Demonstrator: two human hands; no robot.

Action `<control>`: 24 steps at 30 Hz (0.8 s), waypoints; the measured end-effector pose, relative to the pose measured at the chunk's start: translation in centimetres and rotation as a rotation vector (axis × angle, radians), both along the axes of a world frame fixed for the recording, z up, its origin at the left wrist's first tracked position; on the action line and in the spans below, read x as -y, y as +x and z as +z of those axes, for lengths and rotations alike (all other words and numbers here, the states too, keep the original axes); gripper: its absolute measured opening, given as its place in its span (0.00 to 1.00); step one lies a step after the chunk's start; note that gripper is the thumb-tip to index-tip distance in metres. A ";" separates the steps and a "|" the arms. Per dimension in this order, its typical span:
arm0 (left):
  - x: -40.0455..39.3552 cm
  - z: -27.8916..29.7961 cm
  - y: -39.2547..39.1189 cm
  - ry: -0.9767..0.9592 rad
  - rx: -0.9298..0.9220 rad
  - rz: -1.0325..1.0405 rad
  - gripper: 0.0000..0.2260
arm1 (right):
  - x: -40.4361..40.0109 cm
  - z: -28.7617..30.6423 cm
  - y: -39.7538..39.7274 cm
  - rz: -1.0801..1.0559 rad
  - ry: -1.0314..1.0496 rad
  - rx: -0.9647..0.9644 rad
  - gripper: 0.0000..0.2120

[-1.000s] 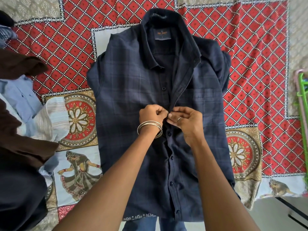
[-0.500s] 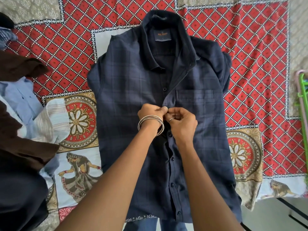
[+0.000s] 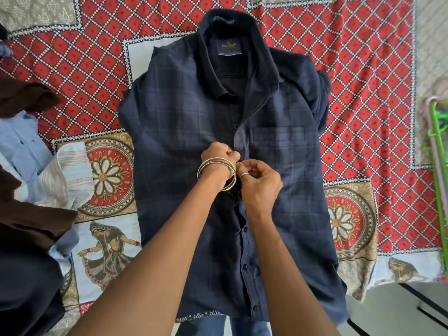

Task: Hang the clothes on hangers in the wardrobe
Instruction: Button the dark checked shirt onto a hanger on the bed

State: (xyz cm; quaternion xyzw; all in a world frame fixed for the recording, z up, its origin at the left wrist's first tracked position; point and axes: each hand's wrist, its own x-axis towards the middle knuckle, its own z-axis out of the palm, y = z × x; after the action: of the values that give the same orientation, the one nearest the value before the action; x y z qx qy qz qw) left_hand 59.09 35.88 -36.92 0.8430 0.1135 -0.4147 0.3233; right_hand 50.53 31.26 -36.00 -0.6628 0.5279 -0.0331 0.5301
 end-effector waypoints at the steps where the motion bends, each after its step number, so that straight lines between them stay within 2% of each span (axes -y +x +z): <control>1: 0.0 -0.1 0.0 0.002 0.004 0.005 0.08 | 0.3 0.0 0.1 0.019 -0.005 0.003 0.02; 5: -0.2 -0.4 0.2 -0.074 -0.040 0.063 0.10 | 1.9 -0.2 0.8 0.152 0.063 0.004 0.04; 8: -0.2 -0.2 0.1 -0.159 -0.070 0.091 0.13 | 2.8 0.0 1.1 0.118 0.280 0.092 0.06; 9: -0.2 -0.2 0.0 -0.173 -0.042 0.047 0.13 | 3.2 0.2 1.2 0.114 0.360 0.093 0.08; 11: -0.3 -0.2 -0.2 -0.162 0.059 -0.110 0.08 | 4.0 0.2 1.4 0.194 0.413 -0.003 0.10; 12: -0.6 -0.4 -0.2 -0.145 0.103 -0.177 0.06 | 4.4 0.3 1.7 0.288 0.384 -0.100 0.09; 13: -1.1 -0.6 -0.3 -0.127 0.146 -0.206 0.07 | 4.7 0.2 1.9 0.430 0.300 -0.206 0.07; 15: -2.4 -1.2 -0.5 -0.087 0.346 -0.174 0.12 | 5.3 0.3 1.6 0.600 -0.019 -0.328 0.09; 17: -4.0 -1.6 -0.5 0.080 0.646 -0.048 0.15 | 6.6 1.1 0.9 0.407 -0.276 -0.260 0.10; 18: -4.8 -1.3 -0.3 0.218 0.722 0.066 0.18 | 7.5 1.4 0.4 0.260 -0.371 -0.223 0.11; 19: -5.8 -1.0 -0.1 0.363 0.710 0.194 0.21 | 8.5 1.2 -0.3 0.127 -0.432 -0.199 0.12; 21: -8.3 -0.8 0.2 0.556 0.547 0.343 0.27 | 10.1 0.7 -1.6 -0.012 -0.415 -0.271 0.18; 24: -11.3 -1.4 -0.7 0.569 0.323 0.284 0.31 | 10.5 0.0 -3.4 0.095 -0.257 -0.544 0.29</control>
State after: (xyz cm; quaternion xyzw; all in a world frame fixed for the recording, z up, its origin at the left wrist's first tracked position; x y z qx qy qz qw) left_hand 58.39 47.16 -38.31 0.9297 0.2882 -0.1788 0.1437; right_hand 47.18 20.79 -35.99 -0.7330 0.6103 0.1039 0.2819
